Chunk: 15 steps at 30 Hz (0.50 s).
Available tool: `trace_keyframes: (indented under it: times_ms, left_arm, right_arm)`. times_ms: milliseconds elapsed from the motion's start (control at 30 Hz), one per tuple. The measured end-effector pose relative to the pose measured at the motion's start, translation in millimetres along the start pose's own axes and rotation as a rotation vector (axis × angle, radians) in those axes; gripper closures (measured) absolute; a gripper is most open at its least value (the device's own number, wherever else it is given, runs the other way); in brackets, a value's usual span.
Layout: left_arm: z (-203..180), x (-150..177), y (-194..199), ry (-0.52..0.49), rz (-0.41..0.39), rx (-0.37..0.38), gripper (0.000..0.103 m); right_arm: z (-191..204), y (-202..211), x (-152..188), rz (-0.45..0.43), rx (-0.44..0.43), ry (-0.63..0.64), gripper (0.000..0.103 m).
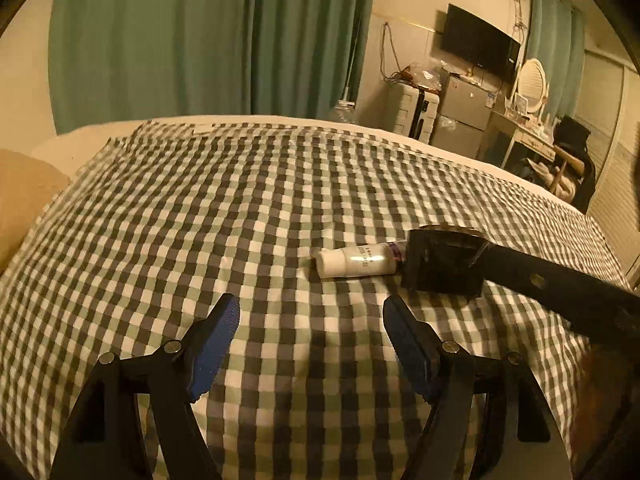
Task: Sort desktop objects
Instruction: 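Grasp the black round case with the right tool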
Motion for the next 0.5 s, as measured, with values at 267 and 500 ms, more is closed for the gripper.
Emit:
trace_keyframes:
  times_ms: [267,500]
  left_arm:
    - [21.8,7.5,-19.3,0.09,0.058,0.007,0.026]
    - [12.9,11.9,-14.7,0.041,0.045,0.015,0.026]
  right_arm:
    - [2.0,-46.5,4.9,0.036,0.093,-0.017,0.02]
    - [-15.1,-3.0,6.1,0.02,0.165,0.042,0.031]
Point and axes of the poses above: each gripper's, at about its wrist camera, not at the fingertips, and y roughly against the way its jaws point, z to its left, x to its underside, the point moved 9 cm from there along -y, roughly the way its jaws point, and after that the axes turned 5 degrees about -x, right-handed, at the moved point
